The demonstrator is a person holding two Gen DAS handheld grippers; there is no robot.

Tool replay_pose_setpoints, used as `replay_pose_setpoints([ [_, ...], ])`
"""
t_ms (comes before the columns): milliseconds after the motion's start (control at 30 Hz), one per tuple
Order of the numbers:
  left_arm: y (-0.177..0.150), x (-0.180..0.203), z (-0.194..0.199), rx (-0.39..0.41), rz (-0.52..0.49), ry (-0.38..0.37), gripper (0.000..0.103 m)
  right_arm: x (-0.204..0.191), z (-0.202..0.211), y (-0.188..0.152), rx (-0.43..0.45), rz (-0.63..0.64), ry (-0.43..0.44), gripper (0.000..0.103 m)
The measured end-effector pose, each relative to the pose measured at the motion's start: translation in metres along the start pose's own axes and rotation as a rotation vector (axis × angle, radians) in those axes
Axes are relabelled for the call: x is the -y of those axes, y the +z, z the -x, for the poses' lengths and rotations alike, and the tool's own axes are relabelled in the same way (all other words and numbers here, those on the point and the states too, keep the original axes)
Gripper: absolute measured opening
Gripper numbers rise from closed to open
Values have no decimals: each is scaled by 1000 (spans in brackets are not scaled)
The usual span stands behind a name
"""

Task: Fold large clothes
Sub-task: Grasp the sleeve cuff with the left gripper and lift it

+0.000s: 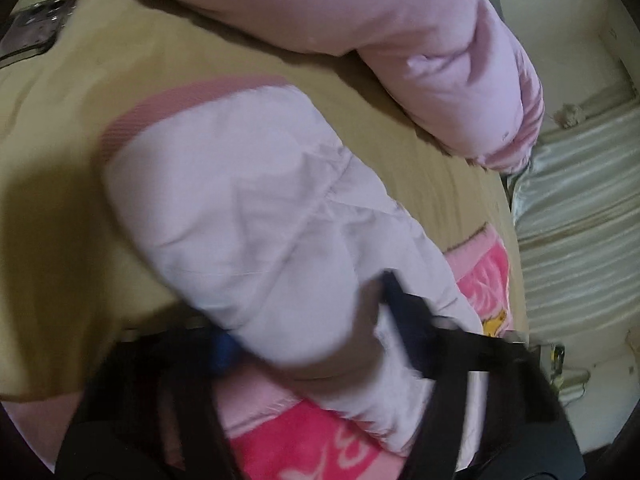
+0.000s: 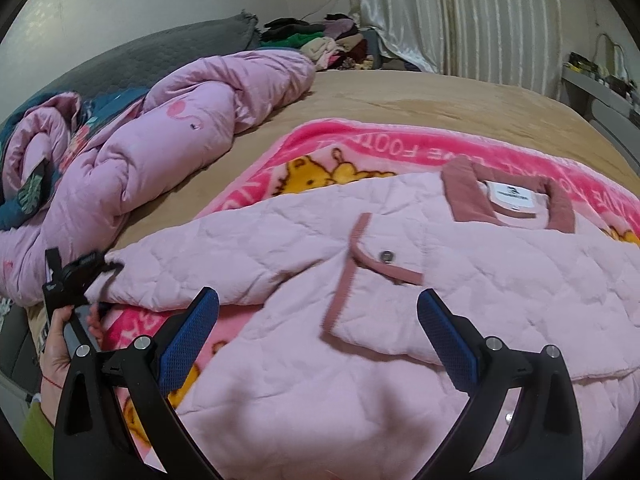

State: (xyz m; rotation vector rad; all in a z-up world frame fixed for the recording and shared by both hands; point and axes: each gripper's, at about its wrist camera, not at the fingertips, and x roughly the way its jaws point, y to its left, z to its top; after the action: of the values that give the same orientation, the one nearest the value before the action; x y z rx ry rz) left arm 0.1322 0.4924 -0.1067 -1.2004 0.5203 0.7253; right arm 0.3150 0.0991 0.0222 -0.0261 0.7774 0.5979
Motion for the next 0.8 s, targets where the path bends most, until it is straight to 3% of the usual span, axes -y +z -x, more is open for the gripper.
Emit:
replay_pose_setpoints([
  [67, 2, 2, 10, 22, -11, -21, 23, 9, 4, -3, 4, -18, -5, 99],
  [167, 4, 18, 32, 72, -58, -58, 16, 20, 12, -8, 6, -39, -11, 99],
  [467, -3, 75, 111, 193, -213, -188, 12, 80, 63, -32, 35, -141, -47, 99],
  [800, -54, 182, 197, 257, -471, -271, 12, 137, 108, -59, 89, -239, -53, 99],
])
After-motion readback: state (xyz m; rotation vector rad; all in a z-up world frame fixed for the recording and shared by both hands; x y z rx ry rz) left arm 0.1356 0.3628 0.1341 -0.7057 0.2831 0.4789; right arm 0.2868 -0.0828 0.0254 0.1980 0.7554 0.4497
